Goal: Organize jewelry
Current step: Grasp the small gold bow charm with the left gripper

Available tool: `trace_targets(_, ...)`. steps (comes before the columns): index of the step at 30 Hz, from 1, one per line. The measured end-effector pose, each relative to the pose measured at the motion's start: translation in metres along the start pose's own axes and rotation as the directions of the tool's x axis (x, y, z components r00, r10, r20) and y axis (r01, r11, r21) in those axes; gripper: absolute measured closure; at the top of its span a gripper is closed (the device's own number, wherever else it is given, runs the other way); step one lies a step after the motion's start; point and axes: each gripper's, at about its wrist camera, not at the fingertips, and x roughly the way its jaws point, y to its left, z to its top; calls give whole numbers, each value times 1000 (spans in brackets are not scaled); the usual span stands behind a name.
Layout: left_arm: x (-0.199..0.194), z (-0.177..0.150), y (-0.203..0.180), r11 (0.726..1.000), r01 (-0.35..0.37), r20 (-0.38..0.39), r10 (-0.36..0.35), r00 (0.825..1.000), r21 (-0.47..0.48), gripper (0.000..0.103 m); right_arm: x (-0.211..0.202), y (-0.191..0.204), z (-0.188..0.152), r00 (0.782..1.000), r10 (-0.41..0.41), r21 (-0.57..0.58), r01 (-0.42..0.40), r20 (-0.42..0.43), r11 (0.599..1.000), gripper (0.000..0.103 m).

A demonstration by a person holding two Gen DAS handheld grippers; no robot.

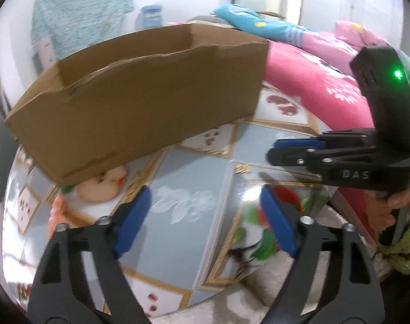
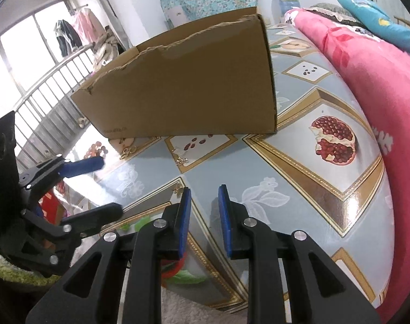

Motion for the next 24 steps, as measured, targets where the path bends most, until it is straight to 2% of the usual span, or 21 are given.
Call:
trace_targets(2,6,5,-5,1000,17,-10,-17,1000,22,38,0,-5,-1,1000,16,11,-16,9,1000,82)
trace_targets(8,15,8,-12,995,91,-31,-90,995,38,55,-1,-16,-4,998,54,27,-54,19,998,82)
trace_targets(13,16,10,-17,989,126,-43,-123,992,72,70,-2,-21,-6,996,83,33,-84,30,996,82)
trace_targets(17,16,10,-24,983,143,-51,-138,989,116,78,-3,-25,-8,993,108,46,-110,39,993,82)
trace_targets(24,28,15,-27,977,155,-91,-143,986,144,82,-3,-29,-9,989,138,47,-140,46,989,82)
